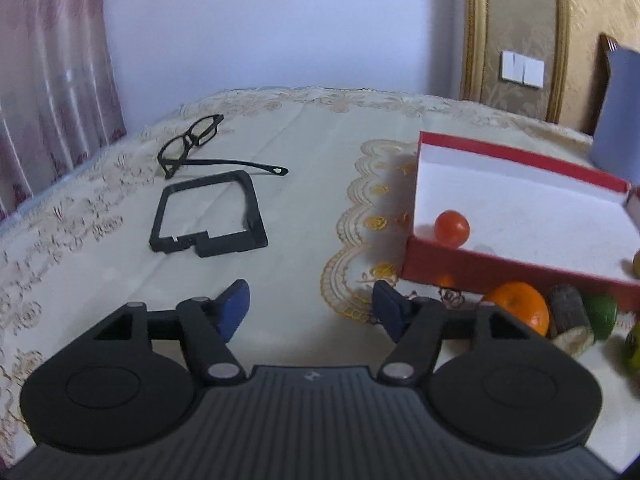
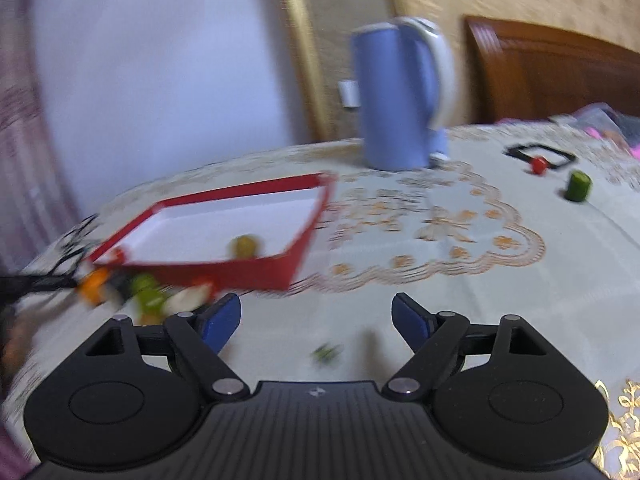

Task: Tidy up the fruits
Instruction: 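Grasp the green lime with the right gripper, then carry the green lime into the red tray and open the right gripper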

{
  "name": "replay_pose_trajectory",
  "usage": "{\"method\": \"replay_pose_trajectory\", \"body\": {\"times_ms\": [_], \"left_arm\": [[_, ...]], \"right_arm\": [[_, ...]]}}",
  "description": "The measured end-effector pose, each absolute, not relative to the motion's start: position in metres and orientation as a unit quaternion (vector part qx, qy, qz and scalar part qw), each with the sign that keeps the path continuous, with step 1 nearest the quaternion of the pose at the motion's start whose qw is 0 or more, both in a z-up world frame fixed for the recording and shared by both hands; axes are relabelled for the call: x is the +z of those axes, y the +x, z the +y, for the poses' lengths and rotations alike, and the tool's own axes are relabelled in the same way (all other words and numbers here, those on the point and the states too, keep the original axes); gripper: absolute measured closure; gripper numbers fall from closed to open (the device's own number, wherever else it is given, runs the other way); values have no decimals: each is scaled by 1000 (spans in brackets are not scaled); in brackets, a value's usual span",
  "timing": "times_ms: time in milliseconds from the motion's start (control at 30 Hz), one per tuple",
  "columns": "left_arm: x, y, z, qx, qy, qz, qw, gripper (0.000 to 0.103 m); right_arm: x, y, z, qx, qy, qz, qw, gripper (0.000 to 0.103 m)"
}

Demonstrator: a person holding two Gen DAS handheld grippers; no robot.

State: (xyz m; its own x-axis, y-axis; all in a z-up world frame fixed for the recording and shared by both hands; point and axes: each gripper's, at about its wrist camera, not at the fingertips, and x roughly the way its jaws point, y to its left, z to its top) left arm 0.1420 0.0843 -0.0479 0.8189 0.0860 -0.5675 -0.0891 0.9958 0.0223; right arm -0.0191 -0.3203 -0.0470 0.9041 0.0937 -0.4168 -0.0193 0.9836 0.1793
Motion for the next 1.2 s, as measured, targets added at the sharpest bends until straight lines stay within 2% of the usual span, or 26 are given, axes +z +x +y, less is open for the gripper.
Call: {"method": "replay_pose_trajectory", "body": {"times_ms": [67, 100, 433, 533, 567, 600, 700, 733, 767, 1000, 1200], "left_arm": [[-49, 144, 85, 52, -11, 294, 954, 19], [-50, 146, 85, 55, -14, 293, 954, 17], [-54, 156, 90, 58, -33, 314, 947, 10], [-54, 157, 88, 57, -28, 316, 946, 6], [-55, 157, 88, 58, -28, 320, 945, 2], [-56, 158, 88, 57, -28, 322, 945, 1], [-56, 159, 89, 55, -29, 323, 944, 0], [-56, 159, 89, 55, -30, 323, 944, 0], [-56, 159, 89, 54, -30, 323, 944, 0], [-57, 159, 88, 57, -24, 325, 944, 0], [-56, 159, 88, 57, -24, 325, 944, 0]], "right_arm": [[-40, -40, -308, 53, 68, 205, 975, 20], [-38, -47, -302, 59, 60, 202, 976, 20], [-60, -53, -247, 66, -9, 237, 969, 20], [-65, -49, -243, 70, 3, 242, 968, 33], [-67, -49, -242, 68, 1, 243, 968, 41], [-68, -48, -239, 63, -10, 246, 967, 46], [-75, -47, -232, 52, -29, 249, 967, 53], [-77, -47, -231, 46, -36, 246, 968, 62], [-78, -48, -229, 38, -47, 242, 968, 66], [-73, -48, -231, 42, -42, 227, 972, 69], [-39, -20, -237, 27, -49, 186, 981, 68]]}}
